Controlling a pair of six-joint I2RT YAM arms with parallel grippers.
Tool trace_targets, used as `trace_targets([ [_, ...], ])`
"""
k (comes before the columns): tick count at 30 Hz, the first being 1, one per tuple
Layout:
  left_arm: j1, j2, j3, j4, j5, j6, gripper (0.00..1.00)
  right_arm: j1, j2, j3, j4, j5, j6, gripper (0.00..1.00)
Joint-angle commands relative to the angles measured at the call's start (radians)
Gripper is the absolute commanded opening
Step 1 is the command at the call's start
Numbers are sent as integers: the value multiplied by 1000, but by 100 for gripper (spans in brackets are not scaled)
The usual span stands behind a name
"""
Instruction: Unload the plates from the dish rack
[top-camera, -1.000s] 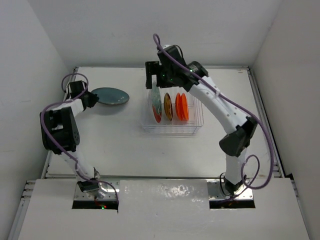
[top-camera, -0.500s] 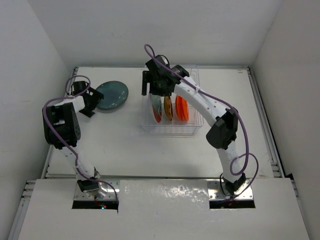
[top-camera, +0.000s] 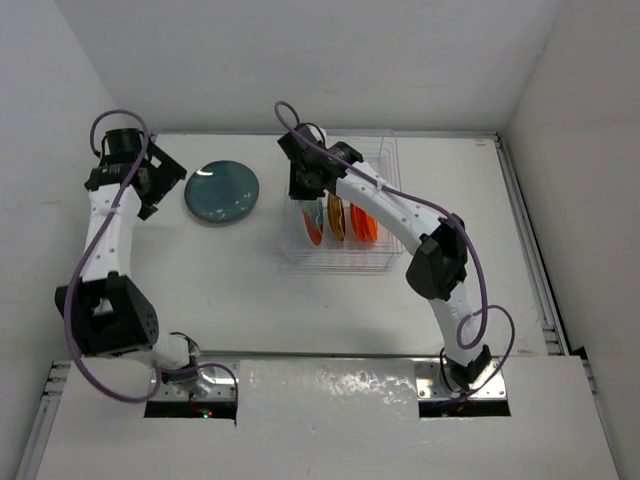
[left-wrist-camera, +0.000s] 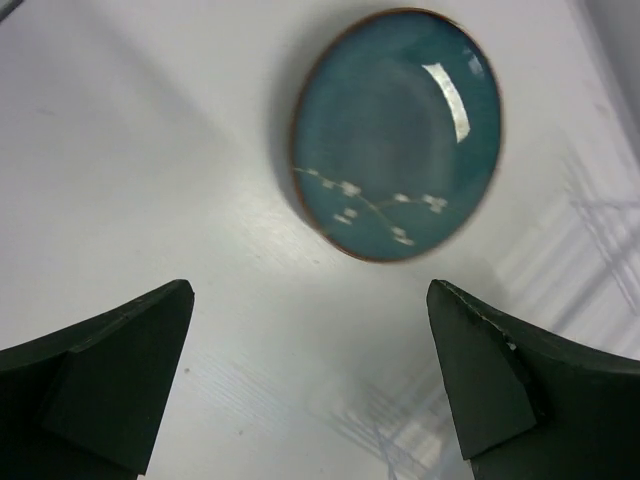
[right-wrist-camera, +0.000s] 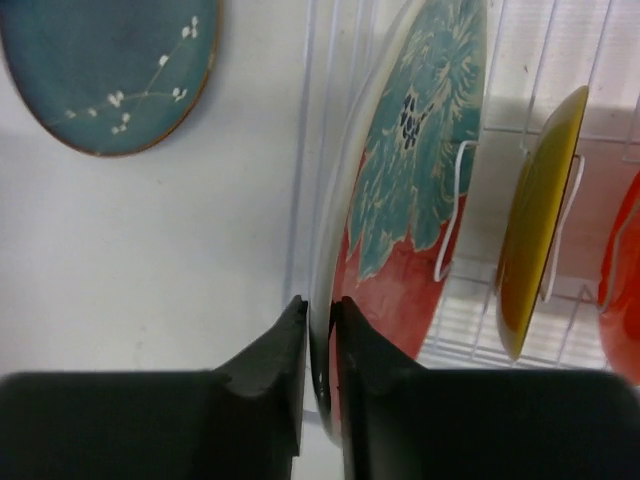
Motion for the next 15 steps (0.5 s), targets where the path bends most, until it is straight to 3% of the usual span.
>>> trace_targets([
  [1,-21,-114,46,28,162,117,100,1,-60,-47,94,33,-13,6],
  [2,-21,-135,48,32,227,142,100,0,-100,-66,117,8,-19,0],
  [10,-21,-322,-6,189,518,44,100,-5,-367,-225,456,-208,-117,0],
  [15,-12,-325,-44,261,630,-97,100,-11,-445,-130,432,-371,-266,0],
])
